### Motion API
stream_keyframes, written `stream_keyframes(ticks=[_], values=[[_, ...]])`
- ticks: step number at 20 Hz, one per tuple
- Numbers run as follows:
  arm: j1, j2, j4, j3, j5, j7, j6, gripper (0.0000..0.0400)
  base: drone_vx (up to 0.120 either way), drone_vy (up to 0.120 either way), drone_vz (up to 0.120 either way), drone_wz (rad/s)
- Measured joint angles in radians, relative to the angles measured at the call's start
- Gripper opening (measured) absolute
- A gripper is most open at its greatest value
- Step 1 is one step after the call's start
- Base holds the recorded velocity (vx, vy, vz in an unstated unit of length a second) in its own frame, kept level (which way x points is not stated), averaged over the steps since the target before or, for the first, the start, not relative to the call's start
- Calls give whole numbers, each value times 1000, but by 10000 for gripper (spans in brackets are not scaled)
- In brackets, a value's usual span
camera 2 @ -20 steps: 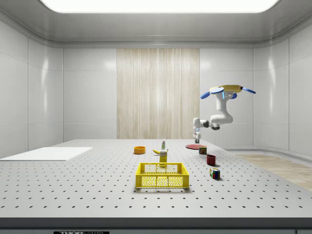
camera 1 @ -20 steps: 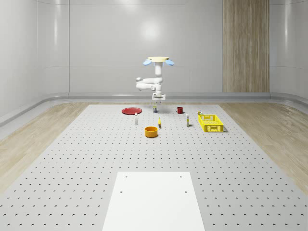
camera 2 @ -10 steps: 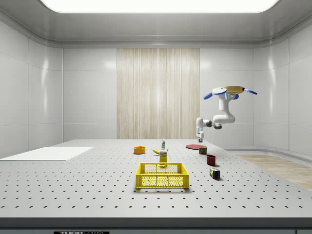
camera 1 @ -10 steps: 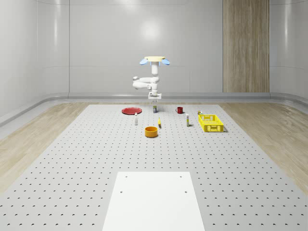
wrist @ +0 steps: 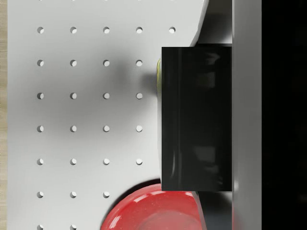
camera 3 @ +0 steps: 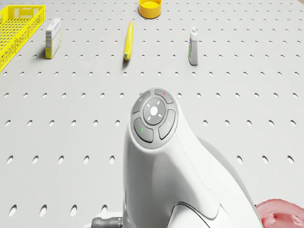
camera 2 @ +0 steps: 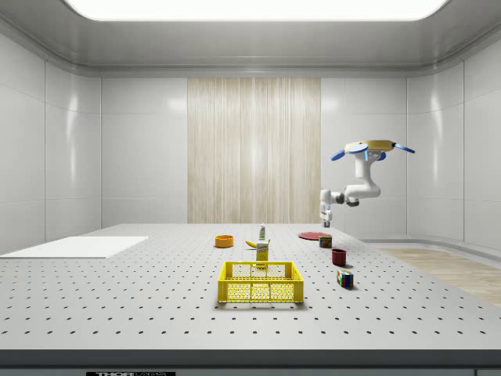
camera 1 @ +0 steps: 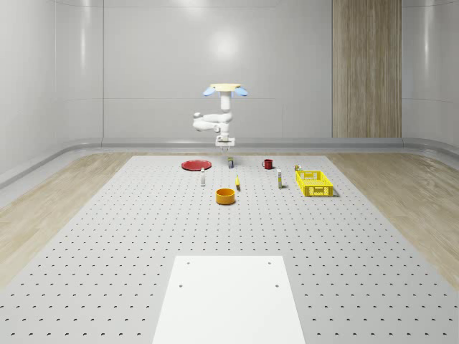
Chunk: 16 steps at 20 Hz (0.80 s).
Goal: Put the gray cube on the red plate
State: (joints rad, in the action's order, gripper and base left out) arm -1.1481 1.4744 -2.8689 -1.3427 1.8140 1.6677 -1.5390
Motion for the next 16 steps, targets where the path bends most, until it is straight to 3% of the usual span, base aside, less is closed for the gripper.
stream_keyframes(ticks=[4,6,8,14,16], values=[[-2,6,0,-1,-3,1,-6,250,0,-120,0,0],[-2,9,0,-1,-4,2,-9,250,-120,-120,0,0],[-3,12,1,-2,-5,2,-11,250,0,-120,0,0],[-5,20,1,-3,-8,4,-19,250,0,-120,-120,0],[-6,23,1,-4,-10,5,-22,250,0,-120,-20,0]])
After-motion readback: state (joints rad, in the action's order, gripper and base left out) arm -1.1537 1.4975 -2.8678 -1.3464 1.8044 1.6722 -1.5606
